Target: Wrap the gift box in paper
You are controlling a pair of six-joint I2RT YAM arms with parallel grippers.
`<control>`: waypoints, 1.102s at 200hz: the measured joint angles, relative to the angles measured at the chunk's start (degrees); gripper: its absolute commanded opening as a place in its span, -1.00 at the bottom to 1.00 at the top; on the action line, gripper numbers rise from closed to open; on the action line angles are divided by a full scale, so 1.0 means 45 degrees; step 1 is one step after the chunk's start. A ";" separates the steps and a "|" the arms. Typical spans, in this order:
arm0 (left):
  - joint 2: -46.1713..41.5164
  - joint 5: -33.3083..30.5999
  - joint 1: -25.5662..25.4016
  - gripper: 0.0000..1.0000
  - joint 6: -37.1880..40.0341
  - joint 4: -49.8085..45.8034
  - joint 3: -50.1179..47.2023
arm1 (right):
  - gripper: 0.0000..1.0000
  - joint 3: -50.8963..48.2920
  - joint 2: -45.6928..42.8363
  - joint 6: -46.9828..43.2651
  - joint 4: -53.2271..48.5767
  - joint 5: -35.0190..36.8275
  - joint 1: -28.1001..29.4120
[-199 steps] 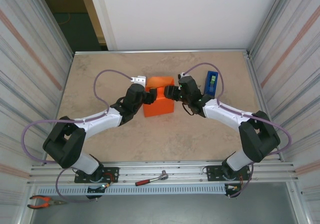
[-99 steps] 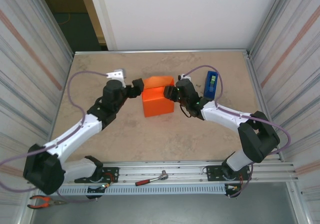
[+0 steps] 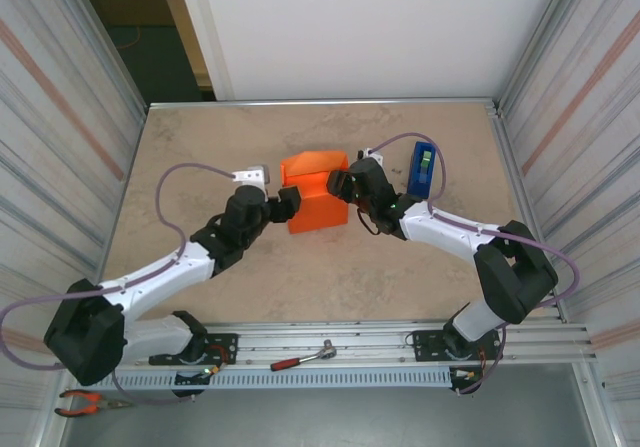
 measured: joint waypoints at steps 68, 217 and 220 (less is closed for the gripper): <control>0.2268 -0.1948 -0.0622 -0.20 -0.0019 0.0831 0.1001 | 0.17 0.0024 0.0058 0.0908 -0.0092 -0.0121 0.0024; 0.3993 -0.3036 -0.0724 -0.29 0.0559 0.1481 0.2147 | 0.40 0.0350 -0.0947 -0.0155 -0.2569 -0.0928 -0.0155; 0.3993 -0.2973 -0.0699 -0.30 0.0588 0.1501 0.2147 | 0.40 0.0389 -0.0967 -0.0253 -0.2686 -0.0937 -0.0175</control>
